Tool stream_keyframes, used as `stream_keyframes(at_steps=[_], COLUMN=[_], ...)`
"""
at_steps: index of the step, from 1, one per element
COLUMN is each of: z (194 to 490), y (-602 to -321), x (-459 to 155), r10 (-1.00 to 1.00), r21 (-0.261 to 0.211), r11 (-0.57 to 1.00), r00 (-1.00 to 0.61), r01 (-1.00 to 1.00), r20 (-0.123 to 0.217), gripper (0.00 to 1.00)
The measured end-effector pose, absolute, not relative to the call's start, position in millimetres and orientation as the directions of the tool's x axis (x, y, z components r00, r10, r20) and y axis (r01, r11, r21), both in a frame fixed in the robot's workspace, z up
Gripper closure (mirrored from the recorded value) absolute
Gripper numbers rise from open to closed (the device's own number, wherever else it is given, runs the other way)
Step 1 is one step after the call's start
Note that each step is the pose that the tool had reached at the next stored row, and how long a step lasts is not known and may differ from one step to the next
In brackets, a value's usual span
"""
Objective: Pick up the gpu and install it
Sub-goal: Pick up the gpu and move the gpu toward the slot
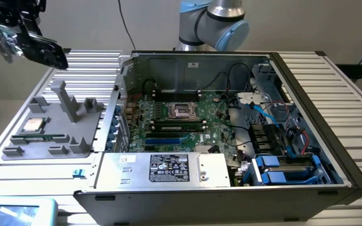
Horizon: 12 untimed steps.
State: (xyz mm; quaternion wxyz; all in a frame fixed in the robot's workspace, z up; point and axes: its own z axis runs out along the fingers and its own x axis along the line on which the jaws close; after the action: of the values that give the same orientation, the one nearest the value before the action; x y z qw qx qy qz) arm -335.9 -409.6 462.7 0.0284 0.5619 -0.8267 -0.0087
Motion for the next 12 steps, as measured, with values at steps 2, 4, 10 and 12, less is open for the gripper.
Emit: stream_keyframes(at_steps=[2, 4, 10, 12], z=[462.7, 462.7, 462.7, 462.7], y=[-409.6, -409.6, -409.6, -409.6], x=[-335.9, -335.9, -335.8, -335.9], r10=[-0.942, -0.954, -0.981, -0.987], r21=[0.046, 0.046, 0.046, 0.046], r11=[0.334, 0.299, 0.194, 0.157], r00=[-0.333, -0.297, -0.192, -0.156], r01=[-0.941, -0.953, -0.980, -0.986], r20=[0.037, 0.037, 0.037, 0.037], gripper=[0.75, 0.75, 0.75, 0.75])
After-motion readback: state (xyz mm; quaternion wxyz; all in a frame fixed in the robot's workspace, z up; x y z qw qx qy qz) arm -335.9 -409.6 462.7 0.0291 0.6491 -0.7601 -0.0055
